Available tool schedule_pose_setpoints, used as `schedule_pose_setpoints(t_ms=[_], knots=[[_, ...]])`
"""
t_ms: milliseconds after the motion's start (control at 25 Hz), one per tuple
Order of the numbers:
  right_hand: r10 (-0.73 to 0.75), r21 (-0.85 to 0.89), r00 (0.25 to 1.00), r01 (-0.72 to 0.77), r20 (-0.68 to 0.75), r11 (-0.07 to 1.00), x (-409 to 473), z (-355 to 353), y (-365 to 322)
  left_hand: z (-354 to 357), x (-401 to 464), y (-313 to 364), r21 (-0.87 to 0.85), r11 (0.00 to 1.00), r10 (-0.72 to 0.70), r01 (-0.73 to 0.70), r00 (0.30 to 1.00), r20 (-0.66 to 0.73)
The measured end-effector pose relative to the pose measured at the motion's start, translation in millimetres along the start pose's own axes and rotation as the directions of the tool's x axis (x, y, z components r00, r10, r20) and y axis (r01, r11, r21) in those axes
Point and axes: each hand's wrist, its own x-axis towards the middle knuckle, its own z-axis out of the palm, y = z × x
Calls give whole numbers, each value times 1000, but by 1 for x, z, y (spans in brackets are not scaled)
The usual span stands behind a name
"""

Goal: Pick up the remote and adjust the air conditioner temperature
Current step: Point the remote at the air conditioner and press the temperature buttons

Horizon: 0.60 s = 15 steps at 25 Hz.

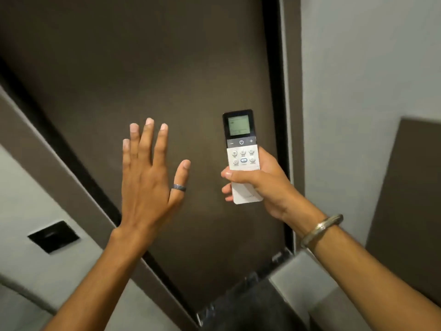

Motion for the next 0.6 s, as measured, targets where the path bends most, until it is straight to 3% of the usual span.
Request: schedule_pose_setpoints(t_ms=[360,600], knots=[[-235,-57,930,261,281,964,10,79,-132,-95,86,-29,94,995,14,15,956,-294],[-295,-23,908,315,299,949,6,92,-165,-115,102,-31,125,991,8,41,928,-374]])
